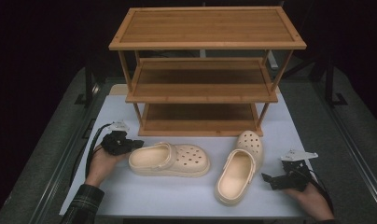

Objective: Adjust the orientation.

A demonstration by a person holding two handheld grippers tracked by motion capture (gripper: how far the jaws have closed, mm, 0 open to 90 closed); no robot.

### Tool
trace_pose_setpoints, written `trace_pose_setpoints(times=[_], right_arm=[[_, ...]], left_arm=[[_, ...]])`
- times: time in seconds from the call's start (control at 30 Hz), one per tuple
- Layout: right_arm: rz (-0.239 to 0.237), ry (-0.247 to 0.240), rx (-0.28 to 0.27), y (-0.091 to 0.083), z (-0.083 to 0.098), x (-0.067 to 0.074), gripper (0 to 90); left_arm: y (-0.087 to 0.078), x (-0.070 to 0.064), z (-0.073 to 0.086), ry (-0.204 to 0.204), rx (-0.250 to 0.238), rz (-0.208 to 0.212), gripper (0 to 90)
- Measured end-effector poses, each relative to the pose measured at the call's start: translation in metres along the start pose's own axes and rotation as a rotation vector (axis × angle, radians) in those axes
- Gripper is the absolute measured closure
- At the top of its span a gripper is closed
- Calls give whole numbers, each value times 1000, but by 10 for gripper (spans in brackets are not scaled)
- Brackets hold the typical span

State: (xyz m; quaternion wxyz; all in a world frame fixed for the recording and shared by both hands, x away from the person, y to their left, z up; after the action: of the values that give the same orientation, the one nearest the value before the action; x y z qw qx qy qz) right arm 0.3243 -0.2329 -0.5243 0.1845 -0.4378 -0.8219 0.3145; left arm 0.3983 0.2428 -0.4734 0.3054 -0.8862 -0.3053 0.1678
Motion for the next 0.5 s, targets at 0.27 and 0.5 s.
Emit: trace_pose_setpoints(times=[0.27,0.5], right_arm=[[0,2,1,0,0,0,4],[0,1,3,0,0,0,4]], left_arm=[[-17,-17,16,16,15,11,900],[-29,-34,30,21,15,20,900]])
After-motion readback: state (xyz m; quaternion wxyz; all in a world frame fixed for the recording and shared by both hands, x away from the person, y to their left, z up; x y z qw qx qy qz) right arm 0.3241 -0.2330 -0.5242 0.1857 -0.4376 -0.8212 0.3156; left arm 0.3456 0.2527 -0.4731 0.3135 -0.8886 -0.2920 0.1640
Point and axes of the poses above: each handheld gripper's, and its own axes: y roughly forward along the jaws, z roughly out of its underside, x roughly to its left, the point moved 9 cm from there along y, roughly forward along the jaws, and after that the axes turned 4 degrees about -x, right-handed, at the moved point
